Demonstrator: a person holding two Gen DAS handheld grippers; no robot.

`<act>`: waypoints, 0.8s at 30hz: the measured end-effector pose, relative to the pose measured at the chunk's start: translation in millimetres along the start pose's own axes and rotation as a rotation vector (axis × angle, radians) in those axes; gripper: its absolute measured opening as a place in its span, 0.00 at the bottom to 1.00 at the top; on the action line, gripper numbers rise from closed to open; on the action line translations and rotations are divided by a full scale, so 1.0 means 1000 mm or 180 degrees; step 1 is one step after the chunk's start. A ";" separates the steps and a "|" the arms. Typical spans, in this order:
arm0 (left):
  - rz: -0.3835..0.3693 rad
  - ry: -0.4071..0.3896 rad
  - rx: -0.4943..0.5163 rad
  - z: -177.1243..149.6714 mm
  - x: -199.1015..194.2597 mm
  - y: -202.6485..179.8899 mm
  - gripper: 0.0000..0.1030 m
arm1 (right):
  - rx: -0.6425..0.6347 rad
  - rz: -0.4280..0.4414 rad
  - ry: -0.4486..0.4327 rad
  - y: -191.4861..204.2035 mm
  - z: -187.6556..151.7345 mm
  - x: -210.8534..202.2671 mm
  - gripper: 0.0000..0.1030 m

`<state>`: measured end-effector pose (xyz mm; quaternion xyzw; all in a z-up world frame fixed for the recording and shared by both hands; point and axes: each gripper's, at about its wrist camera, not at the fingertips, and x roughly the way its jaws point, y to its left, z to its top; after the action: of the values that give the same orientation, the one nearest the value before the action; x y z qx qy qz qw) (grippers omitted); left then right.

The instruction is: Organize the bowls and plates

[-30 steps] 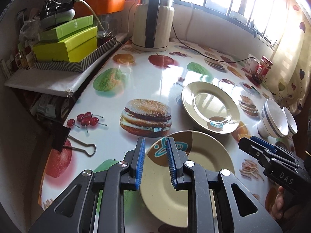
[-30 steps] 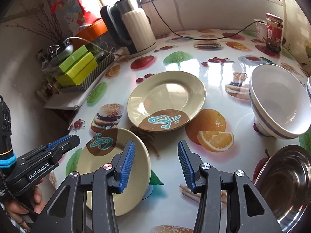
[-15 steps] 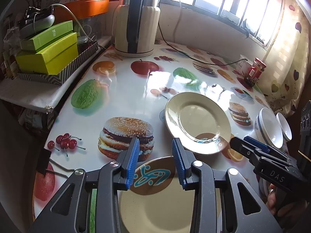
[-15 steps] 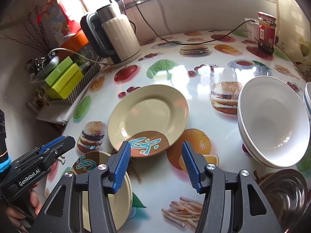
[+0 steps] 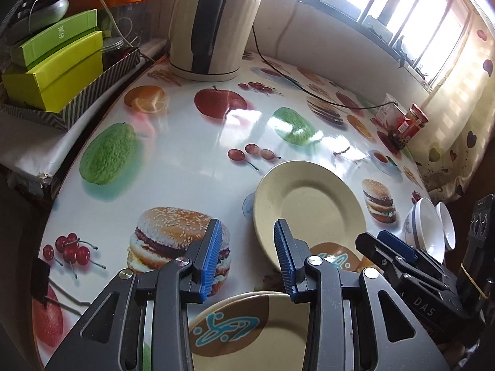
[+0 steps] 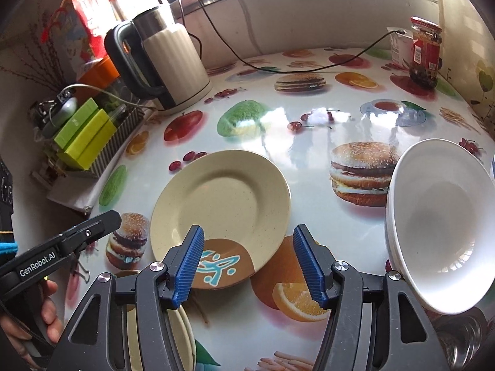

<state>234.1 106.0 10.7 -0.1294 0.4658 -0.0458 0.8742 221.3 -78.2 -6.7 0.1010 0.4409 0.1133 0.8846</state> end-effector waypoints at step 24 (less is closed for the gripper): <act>0.0055 0.0305 -0.0079 0.002 0.042 0.001 0.35 | 0.0339 -0.0047 0.0007 -0.030 0.009 0.015 0.59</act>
<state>259.2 99.2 -21.8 -0.1339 0.5087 -0.0386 0.8496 240.2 -103.4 -21.1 0.1445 0.4479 0.0833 0.8784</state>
